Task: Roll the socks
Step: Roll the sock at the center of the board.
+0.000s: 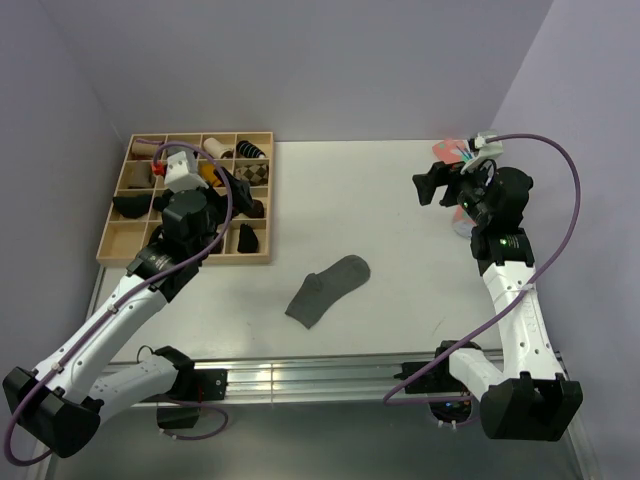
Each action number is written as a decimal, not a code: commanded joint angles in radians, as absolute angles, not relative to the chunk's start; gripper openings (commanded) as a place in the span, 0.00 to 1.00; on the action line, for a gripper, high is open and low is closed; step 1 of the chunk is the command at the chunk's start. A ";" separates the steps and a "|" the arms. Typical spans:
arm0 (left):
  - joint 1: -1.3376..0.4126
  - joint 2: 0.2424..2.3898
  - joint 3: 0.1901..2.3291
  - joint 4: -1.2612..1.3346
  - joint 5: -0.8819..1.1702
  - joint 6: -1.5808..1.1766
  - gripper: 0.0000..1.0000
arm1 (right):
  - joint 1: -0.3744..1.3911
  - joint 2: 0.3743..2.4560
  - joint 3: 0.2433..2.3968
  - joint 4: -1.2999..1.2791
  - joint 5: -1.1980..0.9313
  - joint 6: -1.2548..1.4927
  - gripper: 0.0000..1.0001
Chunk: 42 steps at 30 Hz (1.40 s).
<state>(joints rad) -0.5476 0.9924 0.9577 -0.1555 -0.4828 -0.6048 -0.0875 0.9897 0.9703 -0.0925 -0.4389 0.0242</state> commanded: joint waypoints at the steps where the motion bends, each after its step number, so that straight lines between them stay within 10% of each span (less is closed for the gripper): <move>1: -0.548 0.994 0.991 -0.141 -0.466 -0.575 1.00 | -0.089 0.985 0.997 -0.089 -0.443 0.012 1.00; 12: -0.548 0.991 0.977 -0.137 -0.426 -0.581 0.99 | -0.058 1.046 1.035 -0.228 -0.514 -0.138 0.94; 42: -0.549 0.848 0.801 -0.170 -0.462 -0.749 0.91 | 0.951 1.442 0.931 -0.353 -0.061 -0.134 0.49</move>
<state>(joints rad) -0.5476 0.8738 0.8001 -0.1719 -0.4435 -0.7273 0.8982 1.3979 0.9150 -0.3382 -0.1188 -0.1776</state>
